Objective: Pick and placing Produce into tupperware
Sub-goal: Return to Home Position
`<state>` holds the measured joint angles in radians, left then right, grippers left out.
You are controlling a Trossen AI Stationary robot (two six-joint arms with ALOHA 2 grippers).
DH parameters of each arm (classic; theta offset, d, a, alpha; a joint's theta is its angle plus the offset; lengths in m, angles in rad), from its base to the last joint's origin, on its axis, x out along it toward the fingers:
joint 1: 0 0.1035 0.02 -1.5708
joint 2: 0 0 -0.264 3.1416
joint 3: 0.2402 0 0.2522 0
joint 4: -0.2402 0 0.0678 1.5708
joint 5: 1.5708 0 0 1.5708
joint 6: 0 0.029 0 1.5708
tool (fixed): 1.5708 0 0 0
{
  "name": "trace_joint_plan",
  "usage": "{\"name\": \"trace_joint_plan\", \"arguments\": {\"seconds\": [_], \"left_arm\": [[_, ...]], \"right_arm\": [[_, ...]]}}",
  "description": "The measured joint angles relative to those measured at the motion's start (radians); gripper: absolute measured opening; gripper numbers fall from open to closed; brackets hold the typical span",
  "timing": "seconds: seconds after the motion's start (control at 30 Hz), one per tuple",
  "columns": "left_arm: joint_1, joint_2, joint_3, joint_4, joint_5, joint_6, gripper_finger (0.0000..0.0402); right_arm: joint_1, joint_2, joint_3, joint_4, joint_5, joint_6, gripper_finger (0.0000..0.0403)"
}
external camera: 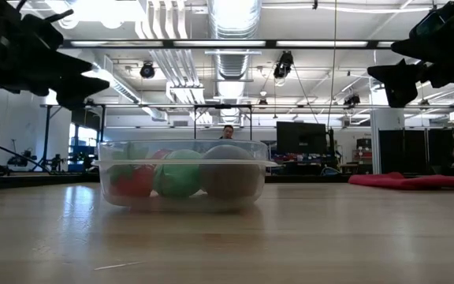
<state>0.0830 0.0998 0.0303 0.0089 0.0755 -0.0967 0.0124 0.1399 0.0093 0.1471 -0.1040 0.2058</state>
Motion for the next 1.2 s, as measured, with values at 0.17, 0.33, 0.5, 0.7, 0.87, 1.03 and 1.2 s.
{"name": "trace_joint_plan", "arguments": {"seconds": [0.17, 0.33, 0.5, 0.7, 0.87, 1.03, 1.2], "left_arm": [[-0.001, 0.004, 0.004, 0.008, -0.084, 0.035, 0.0255], [-0.001, 0.002, 0.018, 0.002, -0.163, 0.086, 0.0255], [-0.002, -0.003, 0.037, -0.031, -0.108, 0.127, 0.0255], [-0.001, -0.016, 0.033, -0.063, -0.005, 0.105, 0.0255], [-0.001, -0.027, 0.033, -0.061, -0.004, 0.103, 0.0255], [-0.001, -0.031, 0.029, -0.014, -0.004, 0.103, 0.0255], [-0.001, -0.026, 0.029, -0.017, -0.004, 0.103, 0.0255]], "right_arm": [[0.000, 0.000, 0.000, 0.000, 0.000, 0.000, 0.0245], [0.000, 0.000, 0.000, 0.000, 0.000, -0.004, 0.0246], [0.000, 0.000, 0.000, 0.000, 0.001, -0.007, 0.0245], [0.000, 0.001, 0.000, 0.000, 0.030, -0.023, 0.0243], [0.000, 0.001, 0.000, 0.000, 0.029, -0.023, 0.0248], [0.000, 0.001, 0.000, 0.000, 0.027, -0.023, 0.0247], [0.000, 0.000, 0.000, 0.000, 0.027, -0.023, 0.0245]]}}
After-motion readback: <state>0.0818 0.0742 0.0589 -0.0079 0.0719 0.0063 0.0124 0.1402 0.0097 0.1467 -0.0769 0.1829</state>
